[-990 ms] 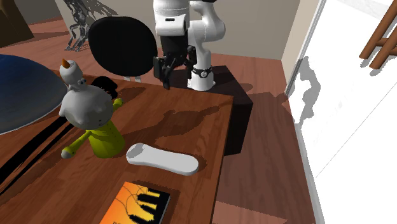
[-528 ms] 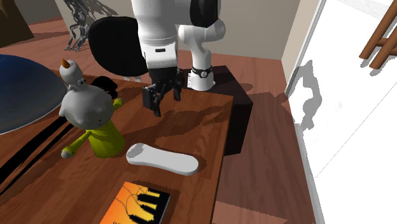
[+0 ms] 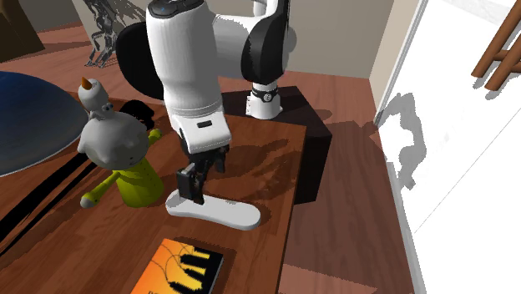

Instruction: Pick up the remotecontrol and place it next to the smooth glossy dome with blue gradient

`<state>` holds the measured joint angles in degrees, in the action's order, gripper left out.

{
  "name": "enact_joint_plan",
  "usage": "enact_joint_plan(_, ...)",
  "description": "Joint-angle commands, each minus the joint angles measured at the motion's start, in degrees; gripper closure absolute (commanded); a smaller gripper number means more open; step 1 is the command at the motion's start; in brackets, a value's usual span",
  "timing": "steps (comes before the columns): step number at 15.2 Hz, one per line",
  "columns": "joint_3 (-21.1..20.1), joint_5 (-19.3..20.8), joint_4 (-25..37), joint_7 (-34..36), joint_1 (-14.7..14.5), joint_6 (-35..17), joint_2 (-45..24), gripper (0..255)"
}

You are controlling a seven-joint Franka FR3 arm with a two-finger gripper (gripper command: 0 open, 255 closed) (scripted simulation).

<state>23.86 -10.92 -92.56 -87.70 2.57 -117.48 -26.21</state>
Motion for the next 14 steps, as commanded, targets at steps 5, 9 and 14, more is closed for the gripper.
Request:
enact_joint_plan(5,-1.5,-1.5,4.1,-3.0,1.6,-1.3,-5.6,0)
enact_joint_plan(9,-1.8,-2.0,3.2,-3.4,1.8,-3.4,-6.8,0)
enact_joint_plan(14,-1.8,-2.0,3.2,-3.4,1.8,-3.4,-6.8,0)
